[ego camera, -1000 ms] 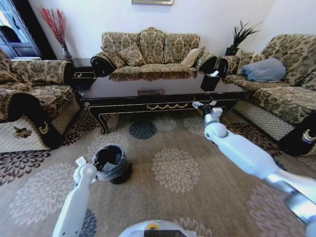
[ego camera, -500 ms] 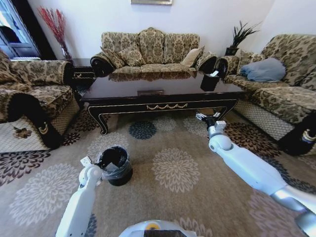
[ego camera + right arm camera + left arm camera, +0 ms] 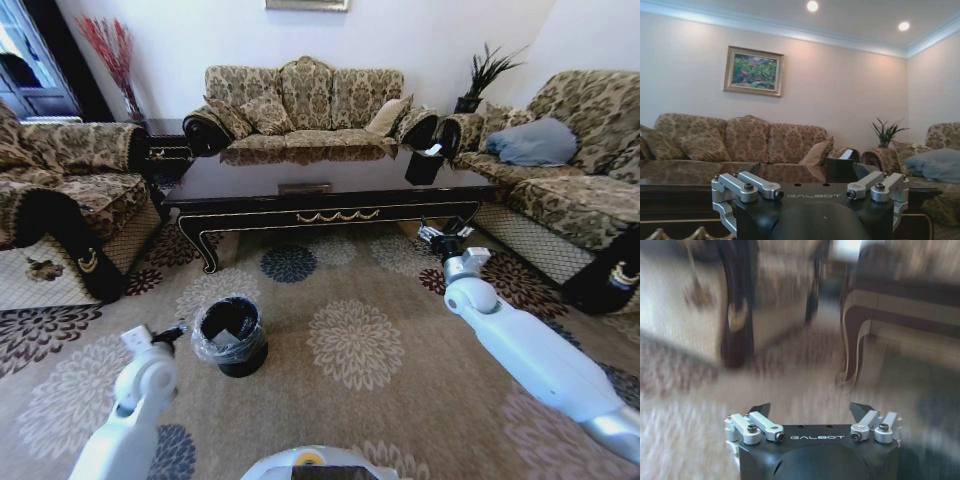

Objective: Move to the front of the table and pick up the trash from the floor, then place it into the trash bin.

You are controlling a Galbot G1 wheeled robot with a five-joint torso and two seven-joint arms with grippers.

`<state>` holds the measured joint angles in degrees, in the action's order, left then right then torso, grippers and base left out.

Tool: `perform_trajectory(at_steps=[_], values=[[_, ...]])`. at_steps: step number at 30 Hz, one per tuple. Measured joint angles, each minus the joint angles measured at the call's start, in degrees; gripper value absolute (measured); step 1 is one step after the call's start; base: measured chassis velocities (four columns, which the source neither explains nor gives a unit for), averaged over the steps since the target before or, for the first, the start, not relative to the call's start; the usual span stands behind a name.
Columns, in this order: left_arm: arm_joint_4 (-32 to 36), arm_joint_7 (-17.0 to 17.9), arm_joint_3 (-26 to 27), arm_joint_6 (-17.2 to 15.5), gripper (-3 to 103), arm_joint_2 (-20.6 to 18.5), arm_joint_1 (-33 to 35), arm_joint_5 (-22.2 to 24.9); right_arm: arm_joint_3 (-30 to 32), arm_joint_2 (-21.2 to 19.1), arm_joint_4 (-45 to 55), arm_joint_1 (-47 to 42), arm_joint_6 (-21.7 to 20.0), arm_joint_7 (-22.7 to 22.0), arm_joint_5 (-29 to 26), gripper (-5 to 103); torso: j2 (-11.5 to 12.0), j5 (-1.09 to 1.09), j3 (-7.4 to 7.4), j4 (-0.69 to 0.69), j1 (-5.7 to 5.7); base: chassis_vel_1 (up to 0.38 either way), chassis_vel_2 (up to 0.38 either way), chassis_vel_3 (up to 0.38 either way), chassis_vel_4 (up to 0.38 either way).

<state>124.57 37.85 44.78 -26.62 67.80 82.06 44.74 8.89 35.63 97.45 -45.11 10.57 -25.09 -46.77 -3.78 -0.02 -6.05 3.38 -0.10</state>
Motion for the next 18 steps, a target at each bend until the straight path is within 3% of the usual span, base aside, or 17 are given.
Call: perform_trajectory(at_steps=[3,4,5,8,9,13,14,16,18], values=[[4.9,-10.6,3.8,7.2,99,0.6,3.4,-7.1,6.9,-0.8,5.1,-8.0,0.4,2.6,0.6,100,0.0,0.02,0.00,0.05,0.00,0.000,0.000,0.000,0.000],[5.8,-12.7,4.8,9.0,100,0.7,4.5,-9.3,9.0,-1.0,6.4,-10.4,0.8,3.6,1.1,100,0.0,0.02,0.00,0.07,0.00,0.000,0.000,0.000,0.000],[5.8,-12.7,4.8,9.0,100,0.7,4.5,-9.3,9.0,-1.0,6.4,-10.4,0.8,3.6,1.1,100,0.0,0.02,0.00,0.07,0.00,0.000,0.000,0.000,0.000],[8.3,-20.0,8.9,14.5,100,1.3,9.1,-15.0,16.5,-0.9,9.9,-18.1,2.2,7.0,3.4,100,0.0,0.01,0.00,0.06,0.00,0.000,0.000,0.000,0.000],[8.3,-20.0,8.9,14.5,100,1.3,9.1,-15.0,16.5,-0.9,9.9,-18.1,2.2,7.0,3.4,100,0.0,0.01,0.00,0.06,0.00,0.000,0.000,0.000,0.000],[8.4,-31.7,15.6,24.3,100,1.9,12.8,-16.2,21.3,0.9,13.3,-26.6,3.8,8.3,7.2,100,0.0,0.02,0.00,0.05,0.01,0.000,0.000,0.000,0.000],[8.4,-31.7,15.6,24.3,100,1.9,12.8,-16.2,21.3,0.9,13.3,-26.6,3.8,8.3,7.2,100,0.0,0.02,0.00,0.05,0.01,0.000,0.000,0.000,0.000],[6.2,-38.1,18.0,30.1,100,2.0,13.1,-16.1,21.7,2.5,14.2,-29.2,4.4,8.3,9.2,100,0.0,0.03,0.00,0.05,0.01,0.000,0.000,0.000,0.000],[5.0,-40.3,19.0,32.1,100,2.3,13.3,-16.3,21.7,3.9,14.8,-30.6,4.7,8.3,10.7,100,0.0,0.01,0.00,0.05,0.00,0.000,0.000,0.000,0.000]])
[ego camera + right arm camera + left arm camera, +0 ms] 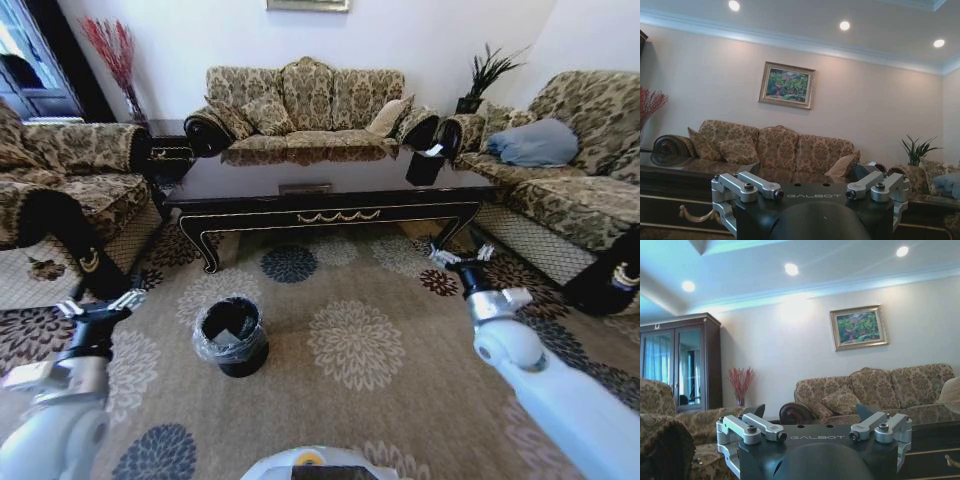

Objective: Move to the front of the table and pick up the trash from the floor, then place it into the trash bin.

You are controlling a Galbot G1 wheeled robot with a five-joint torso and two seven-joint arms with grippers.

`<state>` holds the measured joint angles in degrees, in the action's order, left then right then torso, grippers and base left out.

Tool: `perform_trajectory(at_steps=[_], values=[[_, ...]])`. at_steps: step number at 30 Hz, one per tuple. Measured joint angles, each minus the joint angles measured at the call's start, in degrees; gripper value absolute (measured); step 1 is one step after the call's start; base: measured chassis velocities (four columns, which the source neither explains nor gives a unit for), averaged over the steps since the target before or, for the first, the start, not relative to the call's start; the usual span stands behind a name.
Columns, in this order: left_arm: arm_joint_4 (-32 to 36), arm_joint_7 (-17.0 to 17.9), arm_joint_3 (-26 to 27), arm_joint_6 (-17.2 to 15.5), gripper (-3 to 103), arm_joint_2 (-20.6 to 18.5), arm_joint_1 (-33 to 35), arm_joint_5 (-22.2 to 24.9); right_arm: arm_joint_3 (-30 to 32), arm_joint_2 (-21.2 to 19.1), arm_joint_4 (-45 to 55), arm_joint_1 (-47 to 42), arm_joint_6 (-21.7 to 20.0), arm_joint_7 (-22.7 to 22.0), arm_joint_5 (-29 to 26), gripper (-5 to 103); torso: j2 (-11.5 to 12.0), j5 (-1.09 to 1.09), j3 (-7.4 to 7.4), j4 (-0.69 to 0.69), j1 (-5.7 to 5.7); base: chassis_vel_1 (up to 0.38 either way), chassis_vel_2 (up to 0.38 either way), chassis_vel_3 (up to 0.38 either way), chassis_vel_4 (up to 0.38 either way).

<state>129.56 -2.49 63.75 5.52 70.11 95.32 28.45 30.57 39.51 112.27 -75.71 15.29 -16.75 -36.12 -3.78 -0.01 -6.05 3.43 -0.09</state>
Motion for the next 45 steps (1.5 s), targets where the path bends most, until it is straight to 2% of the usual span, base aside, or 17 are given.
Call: perform_trajectory(at_steps=[1,4,6,7,10,16,18,21,22,23,27,29,32,33,37,41,45], values=[[0.0,0.0,0.0,0.0,100,0.0,0.0,0.0,0.0,0.0,0.0,0.0,0.0,0.0,0.0,100,0.0,0.00,0.00,0.00,0.00,0.000,0.000,0.000,0.000],[-0.9,-2.0,0.4,1.3,100,3.3,0.8,-0.9,-0.5,4.4,2.4,-4.0,-0.1,-1.0,2.1,100,0.0,0.01,0.00,-0.02,-0.01,0.000,0.000,0.000,0.000],[-0.6,-1.6,-0.5,1.2,100,5.4,1.1,-3.2,-0.8,6.7,4.6,-5.7,-1.7,-4.1,-0.1,100,0.0,0.00,0.00,0.00,-0.01,0.000,0.000,0.000,0.000],[-0.6,-1.6,-0.5,1.2,100,5.4,1.1,-3.2,-0.8,6.7,4.6,-5.7,-1.7,-4.1,-0.1,100,0.0,0.00,0.00,0.00,-0.01,0.000,0.000,0.000,0.000],[0.5,-1.0,-2.0,0.9,100,8.2,2.0,-6.0,0.1,11.2,7.4,-7.2,-4.2,-8.7,-4.2,100,0.0,0.00,0.00,-0.01,-0.01,0.000,0.000,0.000,0.000],[1.7,0.8,-3.8,0.5,100,10.1,3.3,-9.6,1.5,16.9,7.9,-9.1,-4.7,-10.6,-2.2,100,0.0,0.01,0.00,0.00,-0.01,0.000,0.000,0.000,0.000],[1.9,1.2,-4.1,0.3,100,10.3,3.6,-9.9,1.5,17.3,7.9,-9.5,-4.2,-10.0,-1.1,100,0.0,0.00,0.00,0.00,-0.01,0.000,0.000,0.000,0.000],[3.0,4.2,-6.6,-2.4,100,11.3,3.4,-10.0,1.6,18.4,6.1,-11.1,0.4,-1.5,5.4,100,0.0,0.02,0.00,-0.01,0.00,0.000,0.000,0.000,0.000],[3.0,4.2,-6.6,-2.4,100,11.3,3.4,-10.0,1.6,18.4,6.1,-11.1,0.4,-1.5,5.4,100,0.0,0.02,0.00,-0.01,0.00,0.000,0.000,0.000,0.000],[3.2,4.9,-7.5,-3.3,100,11.8,3.1,-9.9,1.8,18.7,5.7,-11.6,1.9,1.8,7.3,100,0.0,0.01,-0.01,-0.01,0.00,0.000,0.000,0.000,0.000],[2.1,4.9,-8.9,-3.0,100,12.8,2.1,-11.9,2.4,20.3,5.8,-13.8,5.3,10.9,10.0,100,0.0,-0.01,-0.01,-0.01,-0.01,0.000,0.000,0.000,0.000],[1.8,4.4,-9.1,-2.6,100,12.9,2.0,-12.1,2.7,21.2,5.8,-14.3,5.7,12.2,11.4,100,0.0,-0.02,-0.01,-0.01,0.00,0.000,0.000,0.000,0.000],[1.2,3.5,-9.7,-2.3,100,13.0,1.7,-11.9,3.4,25.2,5.2,-15.1,6.0,13.2,14.9,100,0.0,0.01,-0.01,0.00,-0.01,0.000,0.000,0.000,0.000],[1.2,3.5,-9.7,-2.3,100,13.0,1.7,-11.9,3.4,25.2,5.2,-15.1,6.0,13.2,14.9,100,0.0,0.01,-0.01,0.00,-0.01,0.000,0.000,0.000,0.000],[0.0,3.1,-10.8,-1.8,100,13.2,1.0,-12.7,2.8,29.2,5.3,-15.6,5.7,12.5,14.1,100,0.0,0.00,-0.01,0.00,-0.01,0.000,0.000,0.000,0.000],[-0.5,2.9,-11.8,-1.4,100,13.5,0.9,-13.7,2.2,30.8,4.9,-15.5,6.7,12.7,14.1,100,0.0,0.00,0.00,0.00,-0.01,0.000,0.000,0.000,0.000],[-0.1,2.8,-12.6,-1.7,100,13.5,1.0,-14.5,1.7,30.6,4.5,-14.9,6.7,12.7,13.6,100,0.0,0.00,-0.01,0.00,-0.01,0.000,0.000,0.000,0.000]])
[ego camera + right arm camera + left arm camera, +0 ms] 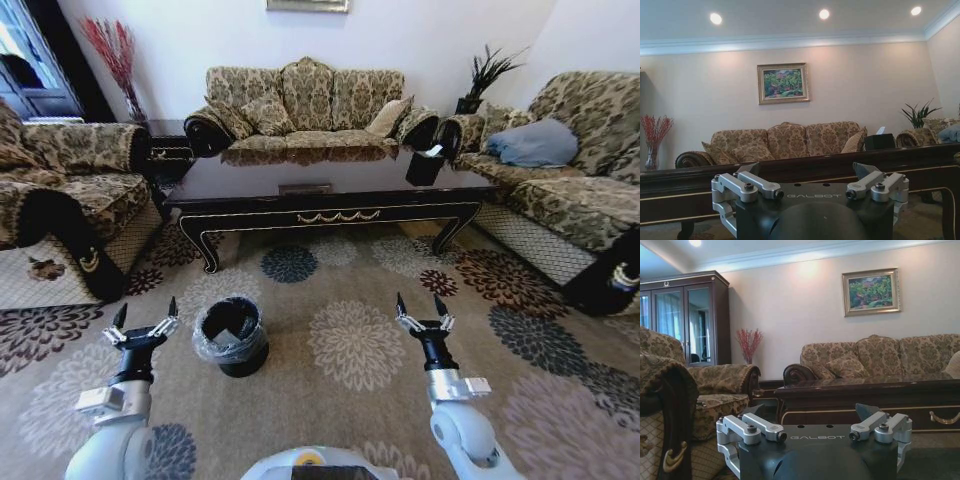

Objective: Move to the front of the table and pick up the trash from the floor, then place it into the trash bin.

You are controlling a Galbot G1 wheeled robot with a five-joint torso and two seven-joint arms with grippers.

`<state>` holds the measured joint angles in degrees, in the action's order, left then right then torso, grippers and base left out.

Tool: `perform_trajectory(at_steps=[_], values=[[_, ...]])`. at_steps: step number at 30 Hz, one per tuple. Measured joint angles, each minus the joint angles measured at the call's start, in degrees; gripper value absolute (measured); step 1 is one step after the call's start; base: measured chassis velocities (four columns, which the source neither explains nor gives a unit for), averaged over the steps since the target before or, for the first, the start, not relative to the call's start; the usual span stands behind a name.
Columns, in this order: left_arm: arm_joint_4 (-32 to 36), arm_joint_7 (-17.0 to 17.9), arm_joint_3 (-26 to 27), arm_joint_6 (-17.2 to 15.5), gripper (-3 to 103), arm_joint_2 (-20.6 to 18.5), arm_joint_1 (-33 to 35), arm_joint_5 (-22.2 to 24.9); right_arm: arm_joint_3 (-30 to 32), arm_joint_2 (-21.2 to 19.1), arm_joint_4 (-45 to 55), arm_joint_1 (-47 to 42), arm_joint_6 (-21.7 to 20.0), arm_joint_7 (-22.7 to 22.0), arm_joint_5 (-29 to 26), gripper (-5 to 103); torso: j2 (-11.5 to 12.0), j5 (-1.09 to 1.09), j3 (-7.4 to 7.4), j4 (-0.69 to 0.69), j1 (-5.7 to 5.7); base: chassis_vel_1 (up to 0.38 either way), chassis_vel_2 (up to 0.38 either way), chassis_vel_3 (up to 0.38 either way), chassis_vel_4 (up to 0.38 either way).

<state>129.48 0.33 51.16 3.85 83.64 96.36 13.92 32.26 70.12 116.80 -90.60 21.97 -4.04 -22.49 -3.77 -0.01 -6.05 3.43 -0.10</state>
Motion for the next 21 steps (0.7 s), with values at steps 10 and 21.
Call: perform_trajectory(at_steps=[10,21], values=[[1.9,3.1,-4.5,-4.0,100,0.8,2.8,-3.3,1.1,-9.9,-2.5,5.2,-1.0,0.0,-3.4,100,0.0,0.01,0.00,-0.01,0.00,0.000,0.000,0.000,0.000],[3.8,4.7,-4.5,-6.1,100,0.9,3.7,-3.3,1.2,-14.3,-3.9,7.9,-1.4,0.1,-6.0,100,0.0,0.02,0.00,0.00,0.00,0.000,0.000,0.000,0.000]])
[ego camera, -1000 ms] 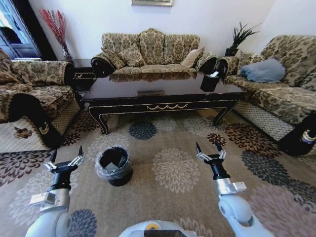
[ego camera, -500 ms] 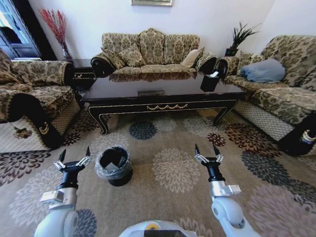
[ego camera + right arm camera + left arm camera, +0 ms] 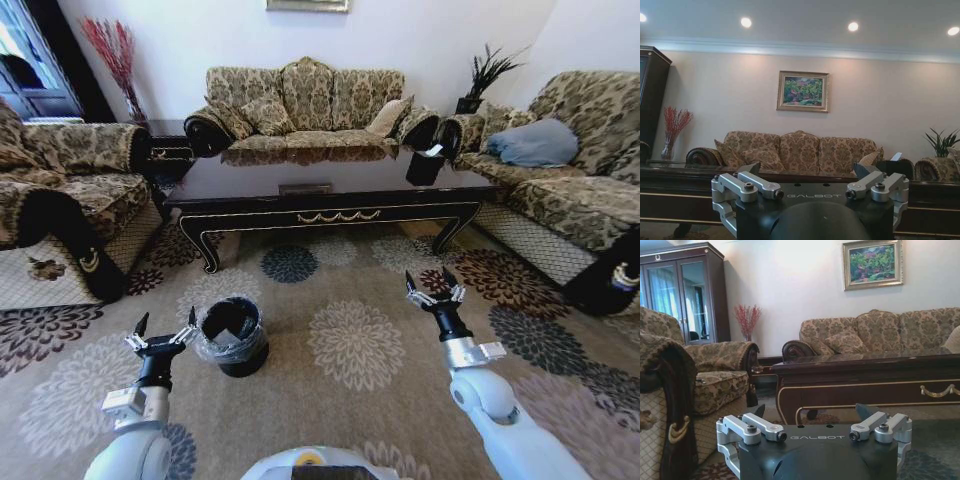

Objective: Move to the front of the table and pick up the trash from the floor, then place it into the trash bin.

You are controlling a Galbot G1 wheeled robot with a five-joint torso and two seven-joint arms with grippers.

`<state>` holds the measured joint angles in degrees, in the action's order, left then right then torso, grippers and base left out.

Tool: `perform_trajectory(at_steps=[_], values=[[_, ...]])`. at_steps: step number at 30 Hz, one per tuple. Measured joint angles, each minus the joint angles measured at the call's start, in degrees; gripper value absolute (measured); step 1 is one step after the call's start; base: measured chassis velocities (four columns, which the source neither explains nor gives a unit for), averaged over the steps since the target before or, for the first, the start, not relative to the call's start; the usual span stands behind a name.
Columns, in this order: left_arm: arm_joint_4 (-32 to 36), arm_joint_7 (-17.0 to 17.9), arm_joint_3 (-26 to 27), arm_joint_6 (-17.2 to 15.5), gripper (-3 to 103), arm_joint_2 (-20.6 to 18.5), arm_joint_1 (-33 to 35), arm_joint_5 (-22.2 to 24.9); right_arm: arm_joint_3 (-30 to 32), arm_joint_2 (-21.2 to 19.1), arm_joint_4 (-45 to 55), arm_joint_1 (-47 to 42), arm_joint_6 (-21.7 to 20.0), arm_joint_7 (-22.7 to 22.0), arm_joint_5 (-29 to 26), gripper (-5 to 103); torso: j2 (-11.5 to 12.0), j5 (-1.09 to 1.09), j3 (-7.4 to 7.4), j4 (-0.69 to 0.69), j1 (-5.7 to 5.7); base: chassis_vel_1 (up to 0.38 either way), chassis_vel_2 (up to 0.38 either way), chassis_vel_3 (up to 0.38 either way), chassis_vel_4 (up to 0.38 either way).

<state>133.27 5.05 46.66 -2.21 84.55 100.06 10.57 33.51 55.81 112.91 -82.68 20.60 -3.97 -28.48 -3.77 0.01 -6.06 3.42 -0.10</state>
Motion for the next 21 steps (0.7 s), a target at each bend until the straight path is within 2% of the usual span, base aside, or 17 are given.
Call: perform_trajectory(at_steps=[13,21], values=[[-0.6,1.2,0.2,-0.7,100,-0.3,-0.1,0.2,-0.5,0.9,-0.1,-1.0,0.5,1.2,0.2,100,0.0,-0.01,0.00,0.00,-0.01,0.011,-0.008,-0.010,0.013],[-0.8,1.2,0.2,-0.7,100,-0.7,-0.1,0.4,-0.5,1.7,-0.4,-1.4,0.7,1.3,0.6,100,0.0,-0.01,0.00,-0.01,-0.01,0.153,-0.133,-0.143,0.156]])
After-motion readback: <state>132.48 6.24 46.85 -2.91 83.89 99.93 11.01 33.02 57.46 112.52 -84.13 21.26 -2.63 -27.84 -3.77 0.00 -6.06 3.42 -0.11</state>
